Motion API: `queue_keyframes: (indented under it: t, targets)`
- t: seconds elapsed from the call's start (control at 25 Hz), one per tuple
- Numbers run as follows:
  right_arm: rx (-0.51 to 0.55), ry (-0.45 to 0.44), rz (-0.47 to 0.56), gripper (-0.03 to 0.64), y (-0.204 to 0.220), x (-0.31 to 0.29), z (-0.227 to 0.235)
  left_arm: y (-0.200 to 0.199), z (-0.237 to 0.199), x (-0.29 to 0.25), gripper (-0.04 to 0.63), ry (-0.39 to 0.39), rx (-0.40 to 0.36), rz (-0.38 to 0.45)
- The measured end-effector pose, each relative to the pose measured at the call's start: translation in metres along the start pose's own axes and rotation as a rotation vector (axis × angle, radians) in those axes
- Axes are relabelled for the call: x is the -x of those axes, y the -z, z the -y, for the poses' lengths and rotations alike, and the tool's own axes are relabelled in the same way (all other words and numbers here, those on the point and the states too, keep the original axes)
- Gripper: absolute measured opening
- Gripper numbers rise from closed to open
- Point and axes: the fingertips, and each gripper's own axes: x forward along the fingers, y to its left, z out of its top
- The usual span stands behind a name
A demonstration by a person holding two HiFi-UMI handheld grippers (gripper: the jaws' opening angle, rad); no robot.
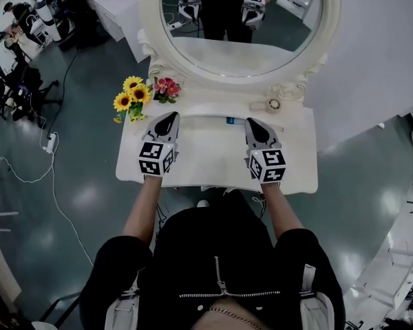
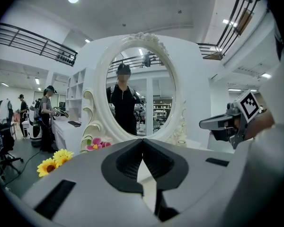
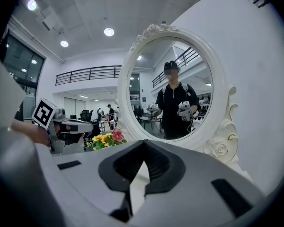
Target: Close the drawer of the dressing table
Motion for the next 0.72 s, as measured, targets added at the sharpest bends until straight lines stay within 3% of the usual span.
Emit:
queue_keyframes:
  t: [0.72]
  targets:
    - [0.001,-0.005,-0.020,0.003,0.0086,0.0067,0.0024,0.0083,0.0052,-0.0009,0.021,0.006,0.017,-0.016]
